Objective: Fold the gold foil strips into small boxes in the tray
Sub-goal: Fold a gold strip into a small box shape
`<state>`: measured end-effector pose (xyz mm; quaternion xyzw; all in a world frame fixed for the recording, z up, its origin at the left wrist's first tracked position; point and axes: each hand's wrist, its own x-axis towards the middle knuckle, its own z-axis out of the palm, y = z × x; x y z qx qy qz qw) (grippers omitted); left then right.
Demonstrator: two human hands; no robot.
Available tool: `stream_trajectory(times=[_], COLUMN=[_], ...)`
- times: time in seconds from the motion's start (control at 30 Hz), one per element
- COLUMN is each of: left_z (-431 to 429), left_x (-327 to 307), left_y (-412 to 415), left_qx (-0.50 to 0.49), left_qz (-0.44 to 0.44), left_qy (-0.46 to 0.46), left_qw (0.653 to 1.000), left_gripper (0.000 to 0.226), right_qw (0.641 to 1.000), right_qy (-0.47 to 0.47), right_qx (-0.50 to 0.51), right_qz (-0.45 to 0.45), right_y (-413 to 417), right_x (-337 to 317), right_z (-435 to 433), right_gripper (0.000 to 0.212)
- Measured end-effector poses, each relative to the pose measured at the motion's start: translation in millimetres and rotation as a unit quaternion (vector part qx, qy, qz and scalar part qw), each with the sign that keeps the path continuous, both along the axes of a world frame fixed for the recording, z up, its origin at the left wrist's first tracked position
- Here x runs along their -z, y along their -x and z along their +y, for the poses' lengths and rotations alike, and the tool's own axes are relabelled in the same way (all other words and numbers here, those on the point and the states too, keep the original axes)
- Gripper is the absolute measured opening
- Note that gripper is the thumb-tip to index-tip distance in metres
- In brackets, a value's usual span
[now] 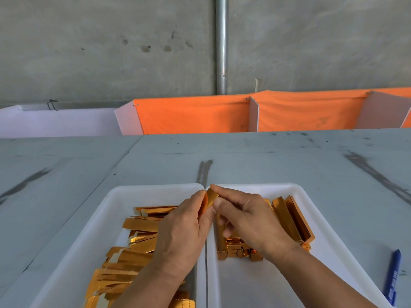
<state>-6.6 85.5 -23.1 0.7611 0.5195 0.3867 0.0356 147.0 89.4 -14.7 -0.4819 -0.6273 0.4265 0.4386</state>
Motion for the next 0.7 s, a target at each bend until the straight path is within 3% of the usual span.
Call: stream_trajectory(times=[0.13,0.33,0.57,0.7], left_z=[1.0,1.0,1.6,4.9], left_x=[1.8,4.2,1.8,1.1], left_y=[-2.1,-2.6,-0.8,3.3], left_qx=[-0.018,-0.008,0.04,-0.013], left_qz=[0.023,0.028,0.084,0.092], left_qy=[-0.005,0.012,0.01,0.004], left_qw=[1.0,1.0,0.996,0.996], left_gripper=[0.049,0.052,0.068,0.075], right_qw=[1.0,0.999,0.996,0.992], right_qy=[-0.012,-0.011,0.06,0.103], right_qx=[0.019,0.033,0.027,0.019], right_qz=[-0.003,0.006,0.057,0.066], right_y=[0.9,0.3,-10.7,-17.5], right_x=[2.9,1.9,-9.5,-11.7], right_z=[1.9,2.0,7.3,10.3], right_gripper=[0.027,0.023,0.015,0.004])
